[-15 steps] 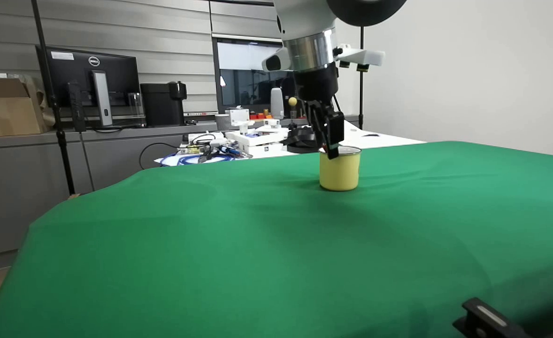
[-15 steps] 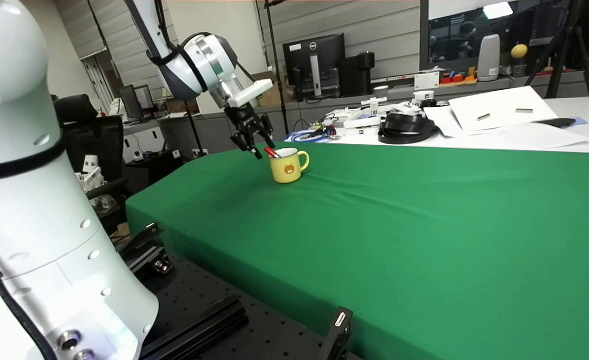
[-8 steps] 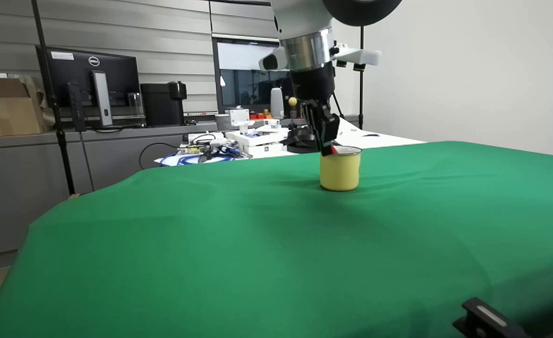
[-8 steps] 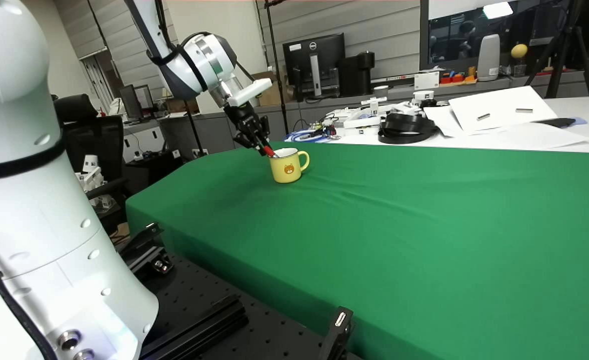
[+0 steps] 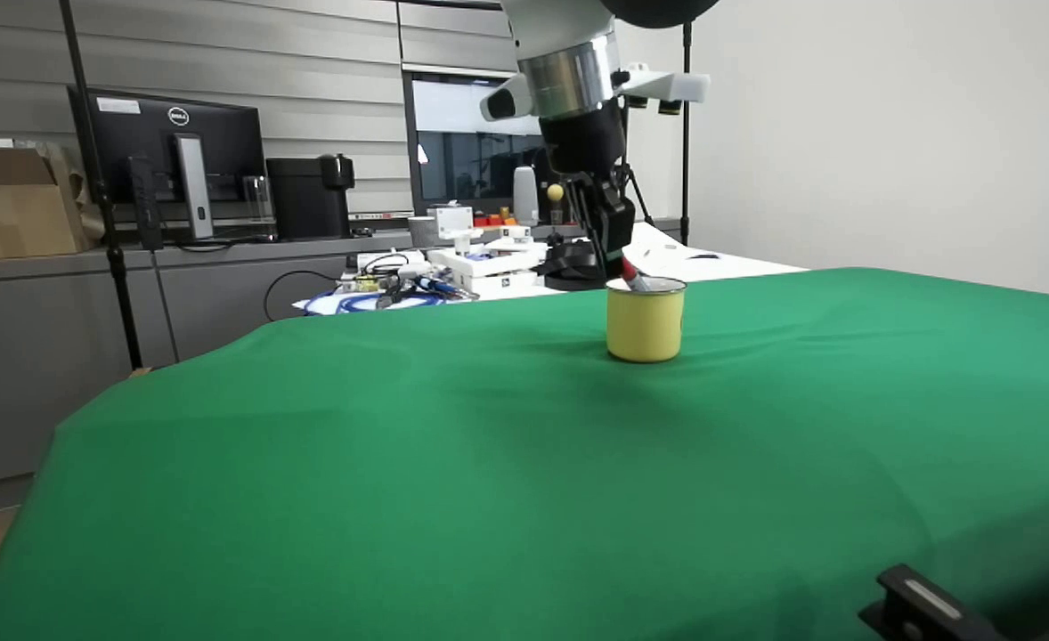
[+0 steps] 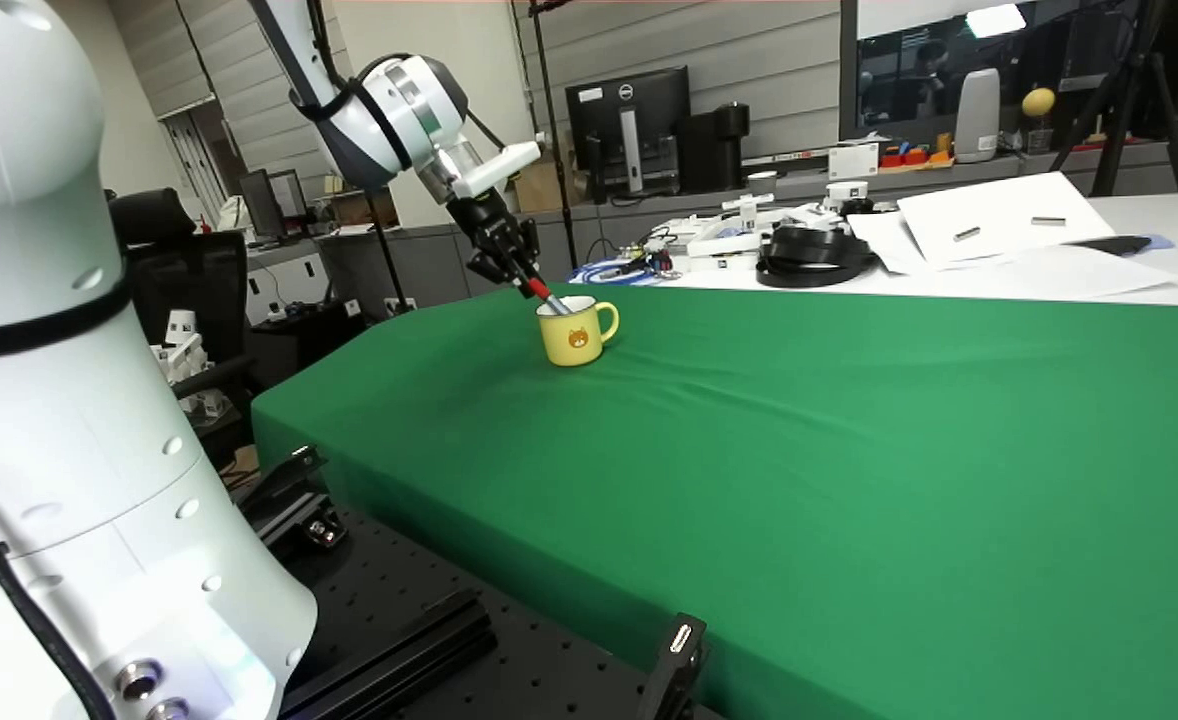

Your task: Remove the marker from the mug.

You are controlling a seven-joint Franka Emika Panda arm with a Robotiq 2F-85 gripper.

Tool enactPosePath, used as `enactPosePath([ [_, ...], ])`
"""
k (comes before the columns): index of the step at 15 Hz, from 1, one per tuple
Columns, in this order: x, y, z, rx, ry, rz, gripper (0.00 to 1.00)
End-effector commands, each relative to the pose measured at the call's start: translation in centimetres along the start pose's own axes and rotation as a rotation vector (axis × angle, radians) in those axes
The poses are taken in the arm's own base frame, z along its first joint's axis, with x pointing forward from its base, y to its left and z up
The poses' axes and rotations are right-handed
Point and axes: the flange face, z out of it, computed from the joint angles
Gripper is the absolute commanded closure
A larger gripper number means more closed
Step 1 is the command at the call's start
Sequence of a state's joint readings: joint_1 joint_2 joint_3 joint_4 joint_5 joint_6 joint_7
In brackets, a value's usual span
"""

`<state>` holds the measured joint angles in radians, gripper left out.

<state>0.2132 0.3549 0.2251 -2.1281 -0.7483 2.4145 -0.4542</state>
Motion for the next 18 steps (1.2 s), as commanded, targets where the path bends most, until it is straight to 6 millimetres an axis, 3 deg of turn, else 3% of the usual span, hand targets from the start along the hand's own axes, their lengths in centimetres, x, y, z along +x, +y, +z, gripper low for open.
enactPosePath([
  [1,-0.4,1.2,-3.1,-0.032,-0.025,0.043,0.94],
  [6,-0.9,1.6,-7.4,-0.066,-0.038,0.067,0.94],
  [10,-2.3,1.3,-9.1,-0.083,-0.090,0.075,0.94],
  [14,-4.0,0.1,-7.9,-0.069,-0.161,0.069,0.94],
  [18,-5.5,-2.1,-4.3,-0.029,-0.195,0.052,0.94],
])
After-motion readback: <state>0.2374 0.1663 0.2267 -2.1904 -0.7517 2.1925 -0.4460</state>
